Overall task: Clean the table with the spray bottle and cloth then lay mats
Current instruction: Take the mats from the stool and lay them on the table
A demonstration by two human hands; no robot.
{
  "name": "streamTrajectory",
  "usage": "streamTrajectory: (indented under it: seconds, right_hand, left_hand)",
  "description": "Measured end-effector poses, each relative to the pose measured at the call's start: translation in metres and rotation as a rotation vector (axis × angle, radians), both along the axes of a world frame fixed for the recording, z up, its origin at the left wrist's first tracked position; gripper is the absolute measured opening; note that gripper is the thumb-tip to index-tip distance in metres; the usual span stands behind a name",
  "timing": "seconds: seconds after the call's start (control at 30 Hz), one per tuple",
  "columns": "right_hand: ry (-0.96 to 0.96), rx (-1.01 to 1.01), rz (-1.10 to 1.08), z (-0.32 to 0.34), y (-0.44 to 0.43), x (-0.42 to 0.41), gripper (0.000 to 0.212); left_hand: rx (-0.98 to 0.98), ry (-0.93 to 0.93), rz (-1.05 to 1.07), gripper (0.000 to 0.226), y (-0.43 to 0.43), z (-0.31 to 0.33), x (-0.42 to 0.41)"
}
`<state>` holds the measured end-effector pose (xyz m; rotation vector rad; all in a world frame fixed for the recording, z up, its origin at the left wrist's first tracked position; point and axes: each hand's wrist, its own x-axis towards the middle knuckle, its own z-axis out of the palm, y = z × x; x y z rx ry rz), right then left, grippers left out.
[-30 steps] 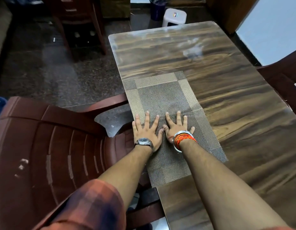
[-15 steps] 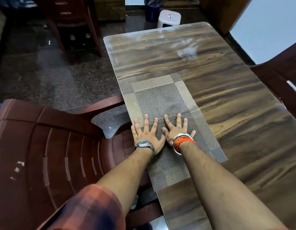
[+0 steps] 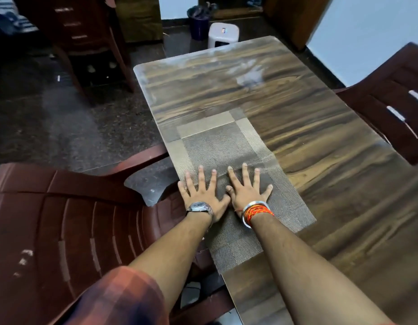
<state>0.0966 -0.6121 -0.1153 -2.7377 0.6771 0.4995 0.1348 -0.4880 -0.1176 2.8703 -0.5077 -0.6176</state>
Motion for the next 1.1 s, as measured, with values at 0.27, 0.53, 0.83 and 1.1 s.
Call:
streamTrajectory:
  seconds: [0.27, 0.53, 0.83, 1.1]
  right_hand:
    - [-0.161, -0.107, -0.291, 0.043, -0.042, -0.091, 0.060]
    - [-0.244, -0.223, -0.717, 0.094, -0.099, -0.267, 0.059]
    - [-0.226, -0.231, -1.036, 0.101, -0.114, -0.487, 0.056]
    - [-0.152, -0.134, -1.198, 0.077, -0.114, -0.669, 0.059]
  left_hand:
    - [-0.136, -0.099, -0.294, 0.081, -0.048, 0.041, -0.045]
    - [-0.254, -0.065, -0.663, 0.079, -0.150, 0.078, -0.181]
    - [-0.279, -0.029, -1.008, 0.078, -0.201, 0.100, -0.384]
    - [-0.169, 0.043, -1.132, 0.079, -0.221, 0.082, -0.552]
